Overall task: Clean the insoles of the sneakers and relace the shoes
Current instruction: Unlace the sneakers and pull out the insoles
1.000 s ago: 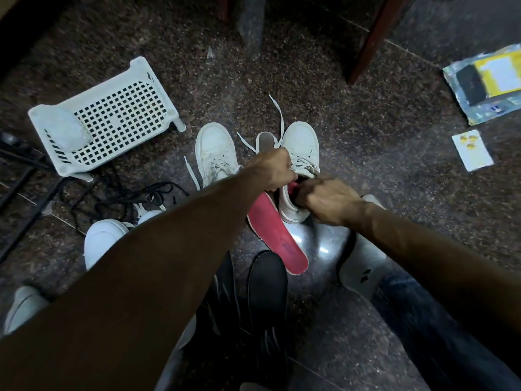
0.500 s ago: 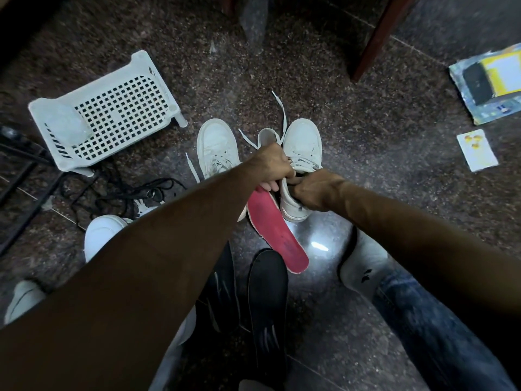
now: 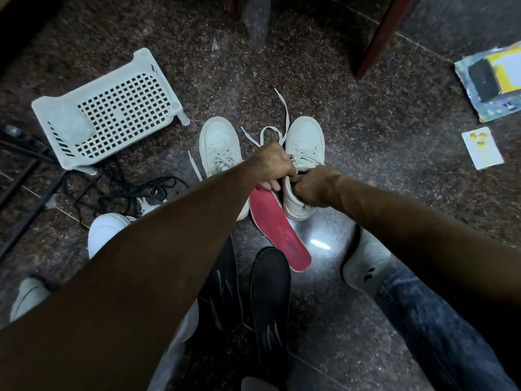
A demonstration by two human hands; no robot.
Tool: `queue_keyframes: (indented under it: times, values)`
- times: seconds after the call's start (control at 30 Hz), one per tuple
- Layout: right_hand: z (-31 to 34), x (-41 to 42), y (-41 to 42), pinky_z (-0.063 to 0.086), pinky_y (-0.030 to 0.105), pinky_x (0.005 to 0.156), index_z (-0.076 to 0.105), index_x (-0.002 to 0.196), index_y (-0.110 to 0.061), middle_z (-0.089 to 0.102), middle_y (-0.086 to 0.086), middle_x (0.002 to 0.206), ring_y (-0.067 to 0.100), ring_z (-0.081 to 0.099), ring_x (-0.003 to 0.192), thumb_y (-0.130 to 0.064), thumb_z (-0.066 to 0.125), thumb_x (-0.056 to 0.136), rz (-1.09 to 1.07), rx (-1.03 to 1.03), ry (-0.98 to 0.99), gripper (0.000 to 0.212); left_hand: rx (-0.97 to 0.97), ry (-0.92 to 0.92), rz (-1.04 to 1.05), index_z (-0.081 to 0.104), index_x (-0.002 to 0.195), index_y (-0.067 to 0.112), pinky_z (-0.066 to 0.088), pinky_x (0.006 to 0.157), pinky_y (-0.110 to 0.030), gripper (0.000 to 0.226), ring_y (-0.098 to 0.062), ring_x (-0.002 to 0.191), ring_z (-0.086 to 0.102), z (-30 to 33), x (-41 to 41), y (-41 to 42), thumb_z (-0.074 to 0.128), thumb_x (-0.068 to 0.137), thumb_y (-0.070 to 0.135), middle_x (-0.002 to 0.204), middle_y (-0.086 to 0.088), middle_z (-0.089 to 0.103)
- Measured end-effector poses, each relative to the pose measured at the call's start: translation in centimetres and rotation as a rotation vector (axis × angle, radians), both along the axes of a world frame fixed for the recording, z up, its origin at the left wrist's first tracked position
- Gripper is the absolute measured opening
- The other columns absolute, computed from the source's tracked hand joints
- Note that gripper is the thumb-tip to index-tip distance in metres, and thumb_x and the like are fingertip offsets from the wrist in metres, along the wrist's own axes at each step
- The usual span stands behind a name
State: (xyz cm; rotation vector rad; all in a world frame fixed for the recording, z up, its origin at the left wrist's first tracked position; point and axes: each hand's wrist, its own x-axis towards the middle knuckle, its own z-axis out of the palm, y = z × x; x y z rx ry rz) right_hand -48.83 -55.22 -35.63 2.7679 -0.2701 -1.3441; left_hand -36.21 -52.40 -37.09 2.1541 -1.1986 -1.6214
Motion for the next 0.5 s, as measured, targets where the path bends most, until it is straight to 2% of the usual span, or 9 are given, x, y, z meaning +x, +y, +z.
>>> queue_keyframes:
  times: [0.23, 0.37, 0.5]
  values:
    - [0.1, -0.1, -0.1, 0.045, 0.043, 0.095, 0.045, 0.137, -0.01, 0.045, 0.006, 0.145, 0.03, 0.049, 0.128, -0.015, 0.038, 0.1, 0.033, -0.013, -0.02, 0.038, -0.023, -0.023, 0.002, 0.073, 0.089, 0.01, 0.06, 0.062, -0.042, 0.016, -0.024, 0.062, 0.072, 0.1, -0.2, 0.3, 0.067, 0.079, 0.021, 0.079, -0.013, 0.074]
    - [-0.3, -1.0, 0.2, 0.049, 0.045, 0.088, 0.046, 0.136, -0.011, 0.041, 0.004, 0.144, 0.033, 0.054, 0.121, -0.014, 0.035, 0.101, 0.009, -0.032, -0.06, 0.037, -0.031, -0.036, -0.009, 0.072, 0.087, 0.012, 0.061, 0.064, -0.046, 0.016, -0.026, 0.064, 0.073, 0.1, -0.2, 0.4, 0.066, 0.079, 0.023, 0.076, -0.014, 0.073]
    - [-0.9, -1.8, 0.6, 0.052, 0.043, 0.08, 0.042, 0.138, -0.014, 0.028, 0.003, 0.15, 0.033, 0.054, 0.117, -0.023, 0.038, 0.102, -0.025, -0.05, -0.06, 0.038, -0.045, -0.065, -0.035, 0.072, 0.088, 0.01, 0.059, 0.062, -0.042, 0.017, -0.03, 0.068, 0.073, 0.2, -0.2, 0.5, 0.064, 0.08, 0.023, 0.073, -0.017, 0.072]
